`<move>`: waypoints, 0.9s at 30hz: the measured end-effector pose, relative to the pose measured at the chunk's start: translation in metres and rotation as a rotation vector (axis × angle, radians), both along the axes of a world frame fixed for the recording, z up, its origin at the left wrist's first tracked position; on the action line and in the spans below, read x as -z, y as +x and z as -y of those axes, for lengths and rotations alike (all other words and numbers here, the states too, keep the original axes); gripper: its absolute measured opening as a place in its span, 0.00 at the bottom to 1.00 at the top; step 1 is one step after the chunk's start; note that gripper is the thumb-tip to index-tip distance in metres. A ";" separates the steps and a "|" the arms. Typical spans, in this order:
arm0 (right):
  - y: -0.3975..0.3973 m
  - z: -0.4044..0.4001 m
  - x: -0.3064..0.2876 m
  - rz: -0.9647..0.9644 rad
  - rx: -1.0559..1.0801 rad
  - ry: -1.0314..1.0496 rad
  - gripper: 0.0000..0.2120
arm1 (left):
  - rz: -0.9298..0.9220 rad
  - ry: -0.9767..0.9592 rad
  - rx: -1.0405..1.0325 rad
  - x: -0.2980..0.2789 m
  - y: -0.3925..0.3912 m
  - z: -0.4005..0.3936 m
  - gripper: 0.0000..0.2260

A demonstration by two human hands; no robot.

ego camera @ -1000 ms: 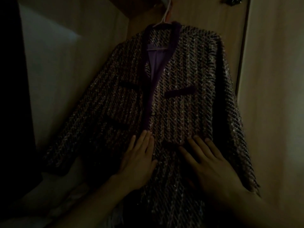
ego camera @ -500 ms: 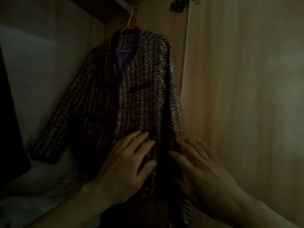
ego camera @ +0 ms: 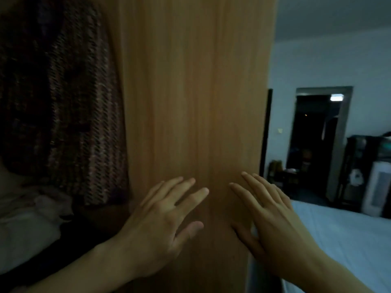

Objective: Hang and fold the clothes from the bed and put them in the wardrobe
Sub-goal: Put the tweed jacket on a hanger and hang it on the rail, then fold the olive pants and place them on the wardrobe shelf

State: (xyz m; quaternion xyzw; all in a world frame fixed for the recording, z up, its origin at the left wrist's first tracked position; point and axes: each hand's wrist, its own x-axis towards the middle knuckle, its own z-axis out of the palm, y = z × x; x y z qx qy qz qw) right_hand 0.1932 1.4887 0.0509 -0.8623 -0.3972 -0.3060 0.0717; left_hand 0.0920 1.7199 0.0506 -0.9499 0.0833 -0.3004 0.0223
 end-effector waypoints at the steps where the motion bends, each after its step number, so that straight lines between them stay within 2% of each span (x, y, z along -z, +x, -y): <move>1: 0.001 0.016 0.007 -0.041 0.029 -0.005 0.35 | -0.031 -0.003 0.014 0.007 0.005 0.013 0.27; 10: -0.029 0.111 0.037 -0.203 0.375 -0.068 0.33 | -0.125 -0.044 0.267 0.035 0.044 0.090 0.28; 13: -0.045 0.135 0.052 -0.252 0.494 -0.108 0.32 | -0.143 -0.147 0.363 0.048 0.052 0.109 0.28; 17: -0.067 0.158 0.074 -0.363 0.618 -0.074 0.33 | -0.239 -0.302 0.476 0.084 0.057 0.126 0.30; 22: -0.100 0.181 0.113 -0.458 0.794 -0.025 0.32 | -0.327 -0.330 0.591 0.127 0.065 0.135 0.29; 27: -0.131 0.207 0.136 -0.502 0.865 0.009 0.32 | -0.404 -0.348 0.642 0.152 0.062 0.170 0.30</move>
